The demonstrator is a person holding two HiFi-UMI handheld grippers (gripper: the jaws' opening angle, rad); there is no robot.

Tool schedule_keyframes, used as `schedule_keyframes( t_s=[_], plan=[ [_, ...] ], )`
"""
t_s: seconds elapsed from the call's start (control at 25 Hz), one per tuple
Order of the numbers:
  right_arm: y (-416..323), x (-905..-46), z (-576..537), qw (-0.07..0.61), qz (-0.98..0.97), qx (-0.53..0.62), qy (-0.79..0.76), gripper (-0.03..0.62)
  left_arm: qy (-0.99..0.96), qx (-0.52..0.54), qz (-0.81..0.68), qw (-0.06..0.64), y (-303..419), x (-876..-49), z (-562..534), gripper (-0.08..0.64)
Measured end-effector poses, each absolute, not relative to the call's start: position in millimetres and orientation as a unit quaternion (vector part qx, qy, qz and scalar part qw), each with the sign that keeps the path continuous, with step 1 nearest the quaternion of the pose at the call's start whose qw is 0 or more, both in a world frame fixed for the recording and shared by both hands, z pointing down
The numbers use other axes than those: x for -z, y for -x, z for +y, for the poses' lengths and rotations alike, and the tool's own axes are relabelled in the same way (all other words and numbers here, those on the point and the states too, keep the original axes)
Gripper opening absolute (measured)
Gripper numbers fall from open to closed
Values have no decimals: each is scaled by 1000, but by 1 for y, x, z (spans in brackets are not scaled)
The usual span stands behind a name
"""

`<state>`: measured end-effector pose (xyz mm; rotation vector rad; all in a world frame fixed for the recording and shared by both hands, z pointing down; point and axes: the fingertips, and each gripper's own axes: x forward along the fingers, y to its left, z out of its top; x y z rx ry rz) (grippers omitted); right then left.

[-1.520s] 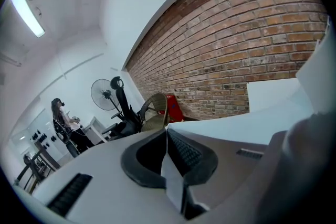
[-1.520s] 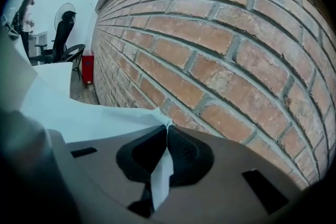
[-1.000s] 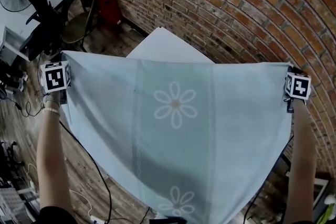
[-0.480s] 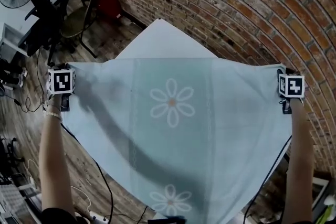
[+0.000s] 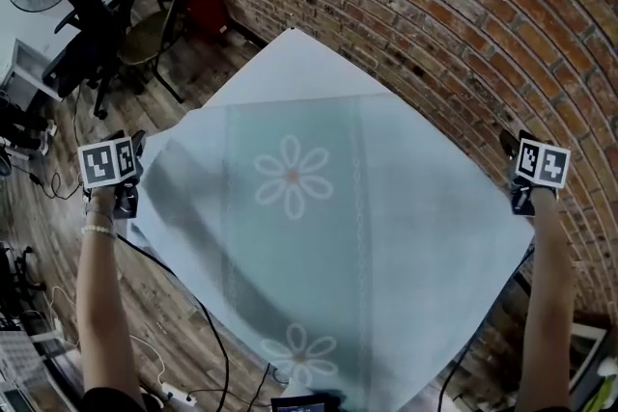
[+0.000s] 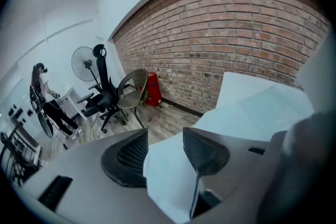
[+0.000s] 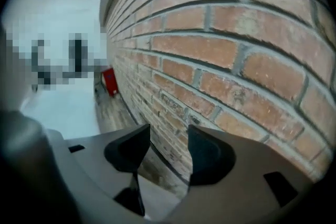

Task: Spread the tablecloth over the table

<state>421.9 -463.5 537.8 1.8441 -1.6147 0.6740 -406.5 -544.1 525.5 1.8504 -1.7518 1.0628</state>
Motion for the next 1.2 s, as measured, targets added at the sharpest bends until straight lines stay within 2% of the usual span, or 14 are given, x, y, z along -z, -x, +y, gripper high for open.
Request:
schedule_keyframes(
  t_s=[0.08,0.16,0.32,0.4,0.6,0.72,1.04,1.2],
  plan=[
    [-411,-537,-448,326,-624,-232,-671,224,-654,-408,-614,173,406,-527,-529,192],
    [-392,-535,-433,311,-654,-237,-647,224,-659,-400,-612,174,400,-523,-517,179],
    [-361,-536,-395,297,-699,-245,-603,224,-680,-370,-600,202,384,-517,-481,242],
    [-347,-540,-380,299,-715,-244,-583,225,-681,-359,-603,209,380,-517,-453,242],
    [-330,-559,-343,305,-726,-253,-562,225,-653,-329,-619,286,371,-564,-380,242],
    [-325,-572,-331,308,-723,-261,-561,225,-642,-316,-626,309,366,-582,-356,241],
    [-323,-584,-330,299,-704,-280,-580,207,-649,-345,-626,261,344,-583,-364,30],
    [-322,-583,-348,297,-699,-279,-588,202,-648,-344,-630,253,346,-583,-380,20]
  ],
)
